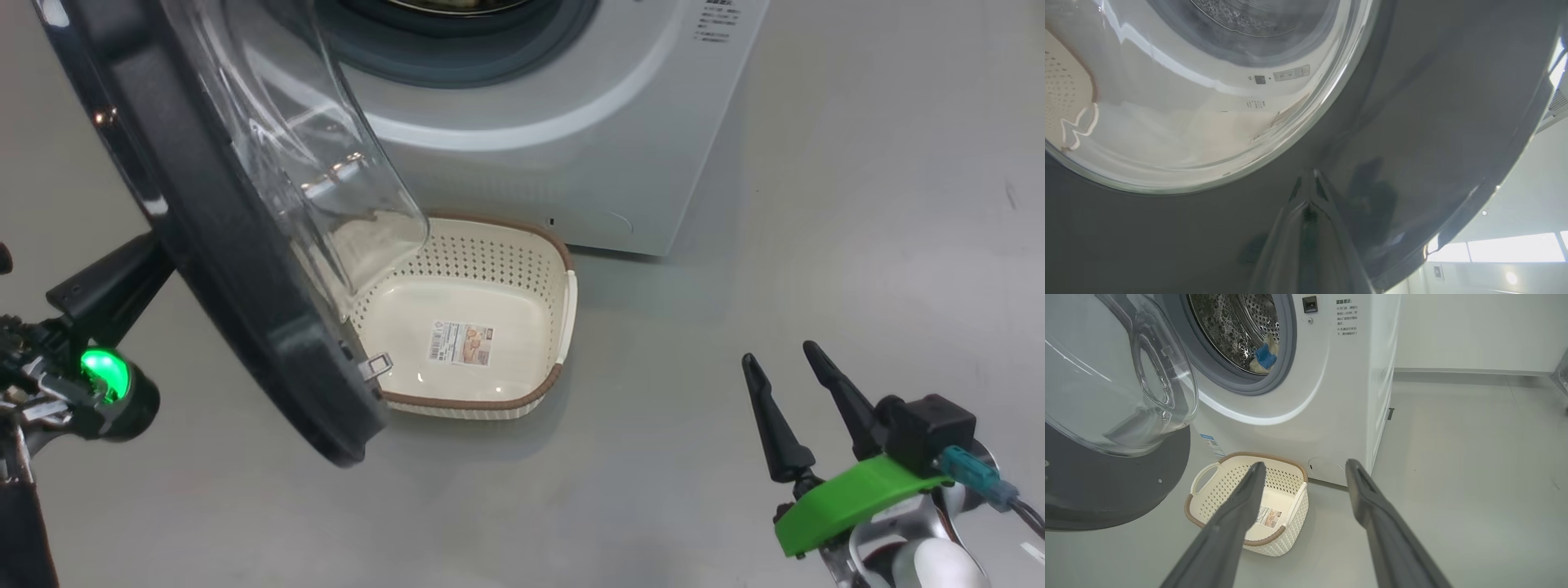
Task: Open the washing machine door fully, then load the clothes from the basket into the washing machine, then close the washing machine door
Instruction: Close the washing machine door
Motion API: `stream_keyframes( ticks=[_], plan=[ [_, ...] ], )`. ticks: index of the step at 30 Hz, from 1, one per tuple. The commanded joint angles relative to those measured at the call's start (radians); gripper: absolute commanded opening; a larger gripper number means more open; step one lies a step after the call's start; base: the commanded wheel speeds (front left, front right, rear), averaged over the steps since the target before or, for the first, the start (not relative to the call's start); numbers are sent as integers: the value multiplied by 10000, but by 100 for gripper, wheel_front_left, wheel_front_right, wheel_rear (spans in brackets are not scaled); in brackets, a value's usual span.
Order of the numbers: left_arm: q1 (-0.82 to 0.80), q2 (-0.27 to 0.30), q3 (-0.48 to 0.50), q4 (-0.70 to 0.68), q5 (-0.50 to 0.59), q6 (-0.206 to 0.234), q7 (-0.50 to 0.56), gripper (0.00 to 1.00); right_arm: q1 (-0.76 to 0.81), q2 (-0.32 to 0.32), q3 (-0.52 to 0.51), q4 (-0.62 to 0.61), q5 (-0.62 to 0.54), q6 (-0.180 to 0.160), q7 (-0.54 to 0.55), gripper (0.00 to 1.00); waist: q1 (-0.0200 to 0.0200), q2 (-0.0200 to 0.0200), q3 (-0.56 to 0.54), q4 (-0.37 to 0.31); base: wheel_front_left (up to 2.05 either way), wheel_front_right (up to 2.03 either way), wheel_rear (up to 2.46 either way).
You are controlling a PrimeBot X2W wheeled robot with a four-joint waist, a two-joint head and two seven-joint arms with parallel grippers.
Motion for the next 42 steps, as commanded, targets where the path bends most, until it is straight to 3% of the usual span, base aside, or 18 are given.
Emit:
stream_keyframes(
  ticks=[1,8,24,42],
  plan=[
    [-301,236,220,-449,13,-32,12,0,-359,-24,235,-244,54,4,-141,100,0,0,38,-313,0,0,0],
    [-808,-129,47,-375,190,-260,-359,0,-484,-24,231,-30,247,4,-439,100,0,0,236,-1037,0,0,0],
    [-2204,-953,-312,876,817,-1218,-1451,0,-801,-24,308,441,530,4,-903,100,0,0,500,-2353,0,0,0],
    [-3722,-1308,-142,1215,1972,-1323,-3502,0,-1282,-24,578,795,842,4,-1356,100,0,0,1196,-3618,0,0,0]
  ],
)
